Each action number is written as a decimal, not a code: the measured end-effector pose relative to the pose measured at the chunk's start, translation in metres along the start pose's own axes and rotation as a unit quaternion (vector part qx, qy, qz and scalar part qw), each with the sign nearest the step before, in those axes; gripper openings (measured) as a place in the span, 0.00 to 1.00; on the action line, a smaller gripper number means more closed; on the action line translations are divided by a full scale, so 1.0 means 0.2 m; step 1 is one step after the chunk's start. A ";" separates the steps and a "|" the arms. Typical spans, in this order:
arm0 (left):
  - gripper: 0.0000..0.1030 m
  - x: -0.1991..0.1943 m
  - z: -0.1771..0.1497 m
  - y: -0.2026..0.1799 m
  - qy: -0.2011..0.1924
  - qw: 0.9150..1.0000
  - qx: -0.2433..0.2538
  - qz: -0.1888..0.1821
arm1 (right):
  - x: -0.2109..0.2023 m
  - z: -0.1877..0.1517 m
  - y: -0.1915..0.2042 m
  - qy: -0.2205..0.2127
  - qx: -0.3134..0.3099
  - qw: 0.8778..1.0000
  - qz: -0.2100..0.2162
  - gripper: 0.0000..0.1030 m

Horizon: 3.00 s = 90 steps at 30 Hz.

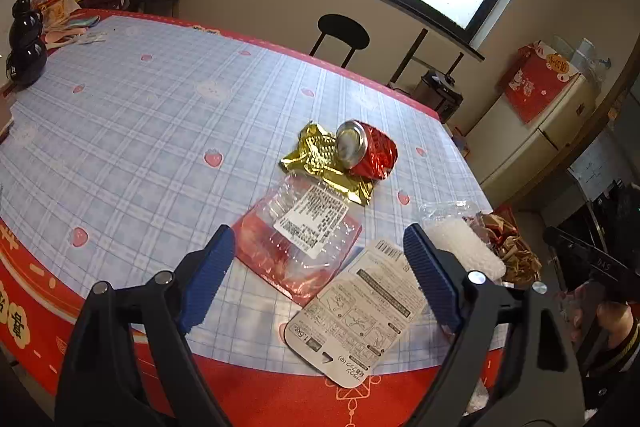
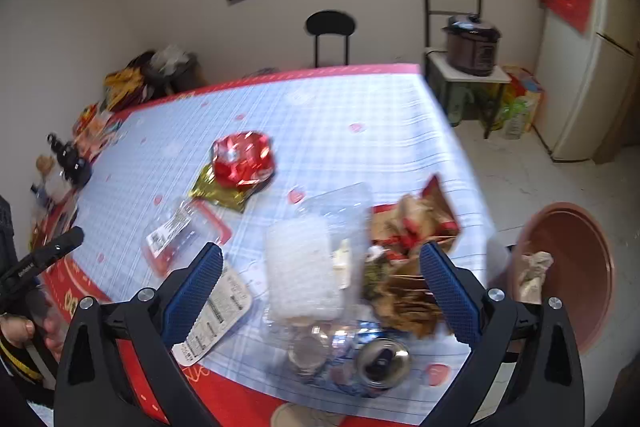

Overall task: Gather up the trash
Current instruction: 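Return both grippers to the table, then grasp the bubble-wrap sleeve with the right gripper, then grasp the paper packaging with the left gripper while the right gripper holds the bubble wrap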

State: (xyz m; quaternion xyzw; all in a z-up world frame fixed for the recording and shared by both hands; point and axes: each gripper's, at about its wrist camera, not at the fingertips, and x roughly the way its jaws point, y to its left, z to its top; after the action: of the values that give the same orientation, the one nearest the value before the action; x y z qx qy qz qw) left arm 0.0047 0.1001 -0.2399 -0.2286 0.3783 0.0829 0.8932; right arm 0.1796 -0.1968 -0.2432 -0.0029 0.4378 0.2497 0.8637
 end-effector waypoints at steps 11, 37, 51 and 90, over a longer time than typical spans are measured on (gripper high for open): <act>0.82 0.08 -0.08 0.04 0.007 1.000 0.023 0.003 | 0.41 -0.09 0.19 0.095 -0.049 0.993 -0.055 0.72; 0.82 0.19 -0.21 -0.18 0.063 0.992 0.106 -0.029 | 0.00 -0.20 0.21 -0.029 -0.044 0.998 -0.020 0.24; 0.82 0.57 -0.46 -0.62 0.107 0.937 0.332 0.028 | -0.18 -0.22 0.02 -0.082 0.010 0.996 -0.029 0.24; 0.05 0.05 -0.01 -0.35 0.003 0.987 0.153 -0.052 | -0.28 -0.21 0.01 -0.106 0.028 0.994 -0.022 0.24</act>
State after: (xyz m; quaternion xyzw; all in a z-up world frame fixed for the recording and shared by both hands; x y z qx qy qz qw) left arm 0.0331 0.0362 -0.2245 -0.1091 0.3770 -0.0237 0.9194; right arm 0.1204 -0.2290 -0.2268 0.0380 0.3504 0.2177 0.9102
